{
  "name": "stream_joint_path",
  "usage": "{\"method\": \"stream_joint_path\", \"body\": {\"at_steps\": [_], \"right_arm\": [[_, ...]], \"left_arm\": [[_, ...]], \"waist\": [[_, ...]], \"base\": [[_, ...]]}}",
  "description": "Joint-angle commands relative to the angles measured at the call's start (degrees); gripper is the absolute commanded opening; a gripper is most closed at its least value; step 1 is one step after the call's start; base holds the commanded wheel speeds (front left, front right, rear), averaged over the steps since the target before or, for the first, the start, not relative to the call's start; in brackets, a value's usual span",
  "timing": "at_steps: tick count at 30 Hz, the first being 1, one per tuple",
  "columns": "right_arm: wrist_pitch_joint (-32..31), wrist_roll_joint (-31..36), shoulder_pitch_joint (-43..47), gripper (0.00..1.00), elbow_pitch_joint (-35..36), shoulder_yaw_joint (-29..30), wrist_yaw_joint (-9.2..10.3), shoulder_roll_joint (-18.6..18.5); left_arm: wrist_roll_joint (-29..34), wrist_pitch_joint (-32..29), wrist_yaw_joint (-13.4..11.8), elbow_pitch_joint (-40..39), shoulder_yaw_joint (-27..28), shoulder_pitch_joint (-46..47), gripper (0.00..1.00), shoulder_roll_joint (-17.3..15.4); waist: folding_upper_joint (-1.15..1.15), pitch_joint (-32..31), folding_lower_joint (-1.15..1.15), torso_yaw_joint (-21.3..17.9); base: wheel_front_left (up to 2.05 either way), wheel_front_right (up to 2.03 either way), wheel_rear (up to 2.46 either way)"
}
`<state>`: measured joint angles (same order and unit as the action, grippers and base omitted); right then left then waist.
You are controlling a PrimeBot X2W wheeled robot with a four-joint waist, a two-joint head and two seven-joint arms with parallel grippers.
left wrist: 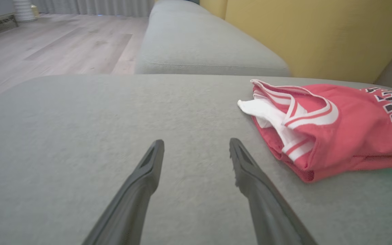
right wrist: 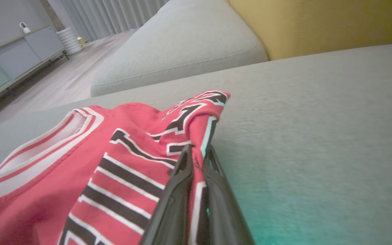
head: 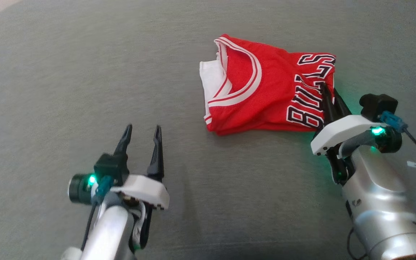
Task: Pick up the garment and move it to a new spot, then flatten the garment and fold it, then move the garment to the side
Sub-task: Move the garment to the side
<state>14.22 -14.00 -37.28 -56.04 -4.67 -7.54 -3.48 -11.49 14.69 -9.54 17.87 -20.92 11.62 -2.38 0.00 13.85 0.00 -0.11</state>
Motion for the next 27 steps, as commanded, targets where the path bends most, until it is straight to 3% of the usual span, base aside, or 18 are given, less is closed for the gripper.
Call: {"method": "stream_joint_path", "body": {"at_steps": [1,10,14,20,27], "right_arm": [[0.76,-0.95,0.42,0.0,2.83,-1.76,0.05,0.38],[0.77,-5.48,2.79,0.0,9.33,-6.16,0.05,0.56],[0.77,-7.25,3.24,0.0,11.67,-7.42,0.05,0.58],[0.77,-6.37,2.58,0.0,13.77,-6.86,0.05,-0.38],[0.77,-1.51,-3.42,0.0,12.07,-4.47,0.05,-7.27]], "left_arm": [[0.65,0.3,0.36,-1.5,2.22,3.18,1.0,-0.5],[3.62,0.3,2.22,0.25,3.25,6.65,1.0,-0.5],[4.85,0.3,3.32,1.12,3.66,7.69,1.0,-0.5],[5.23,0.3,4.17,1.67,3.02,8.56,1.0,-0.5],[5.72,0.3,4.7,1.73,2.07,8.76,1.0,-0.5]], "waist": [[0.0,0.39,0.0,-8.78],[0.0,3.65,0.0,-24.35],[0.0,5.26,0.0,-28.31],[0.0,6.45,0.0,-29.24],[0.0,7.37,0.0,-25.57]], "base": [[0.0,0.0,0.0],[0.0,0.0,0.0],[0.0,0.0,0.0],[0.0,0.0,0.0],[0.0,0.0,0.0]]}}
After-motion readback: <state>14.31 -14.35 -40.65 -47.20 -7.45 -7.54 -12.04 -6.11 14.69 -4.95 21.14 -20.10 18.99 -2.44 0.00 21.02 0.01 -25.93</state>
